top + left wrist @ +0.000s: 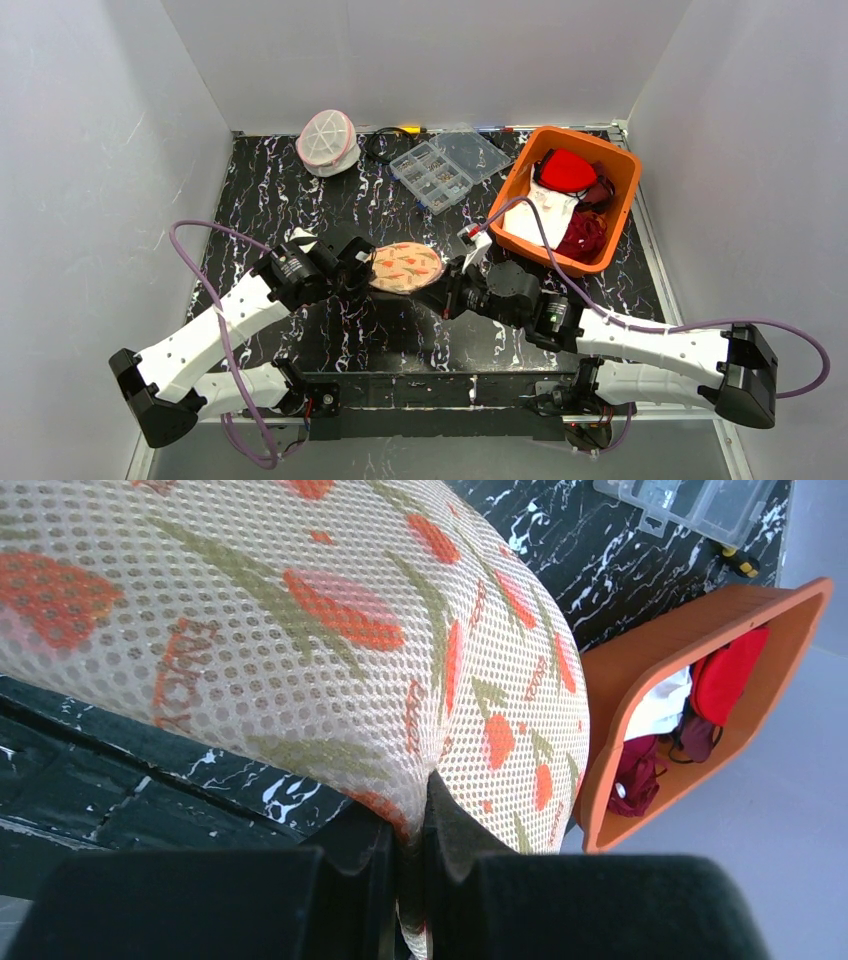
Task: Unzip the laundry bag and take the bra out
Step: Unzip the laundry bag at the center of the board.
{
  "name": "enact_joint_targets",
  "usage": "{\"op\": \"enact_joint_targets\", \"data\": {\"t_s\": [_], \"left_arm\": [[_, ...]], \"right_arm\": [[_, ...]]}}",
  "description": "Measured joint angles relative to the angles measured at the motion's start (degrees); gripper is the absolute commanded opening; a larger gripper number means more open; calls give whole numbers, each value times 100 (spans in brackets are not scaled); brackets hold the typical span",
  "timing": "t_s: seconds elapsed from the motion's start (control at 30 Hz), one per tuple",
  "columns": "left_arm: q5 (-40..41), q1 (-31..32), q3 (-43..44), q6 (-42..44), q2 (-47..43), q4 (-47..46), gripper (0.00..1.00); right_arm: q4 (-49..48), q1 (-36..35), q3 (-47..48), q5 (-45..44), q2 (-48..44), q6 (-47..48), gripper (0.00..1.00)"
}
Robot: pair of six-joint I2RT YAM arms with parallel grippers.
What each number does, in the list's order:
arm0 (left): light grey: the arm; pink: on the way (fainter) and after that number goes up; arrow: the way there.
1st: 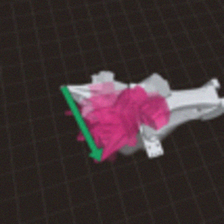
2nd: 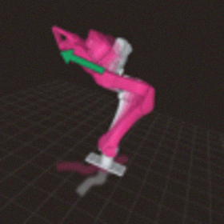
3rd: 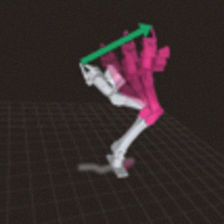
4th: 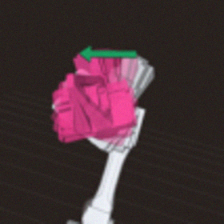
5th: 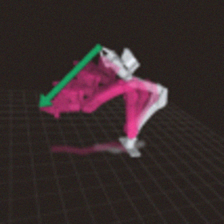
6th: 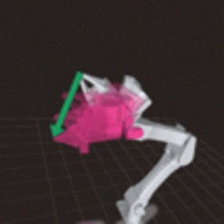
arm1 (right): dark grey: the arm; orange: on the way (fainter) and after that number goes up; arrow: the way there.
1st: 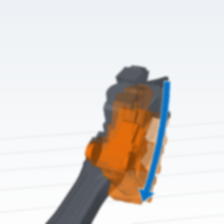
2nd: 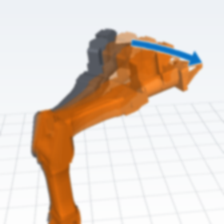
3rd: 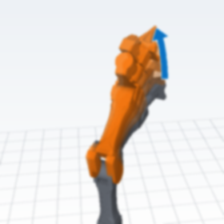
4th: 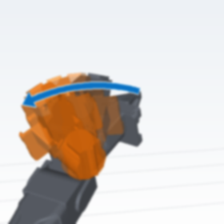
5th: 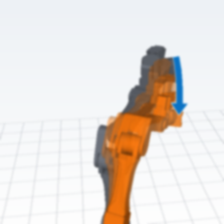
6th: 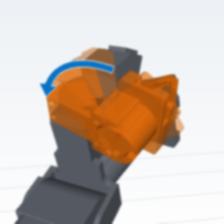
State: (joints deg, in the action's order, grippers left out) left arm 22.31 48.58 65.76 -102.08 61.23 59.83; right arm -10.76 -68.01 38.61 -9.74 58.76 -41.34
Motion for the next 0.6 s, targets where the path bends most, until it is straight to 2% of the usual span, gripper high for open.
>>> {"op": "enact_joint_targets", "data": {"t_s": [0.13,0.43,0.5,0.6], "left_arm": [[-98,9,0,-15,-33,-90,0],[-114,-42,85,48,136,190,0],[-66,-52,120,50,227,313,0],[-50,-50,225,48,330,396,0]], "right_arm": [[122,-11,0,-70,-162,70,3],[39,11,-109,146,-238,105,49],[9,20,-111,214,-212,85,57],[-39,28,-111,332,-179,59,64]]}}
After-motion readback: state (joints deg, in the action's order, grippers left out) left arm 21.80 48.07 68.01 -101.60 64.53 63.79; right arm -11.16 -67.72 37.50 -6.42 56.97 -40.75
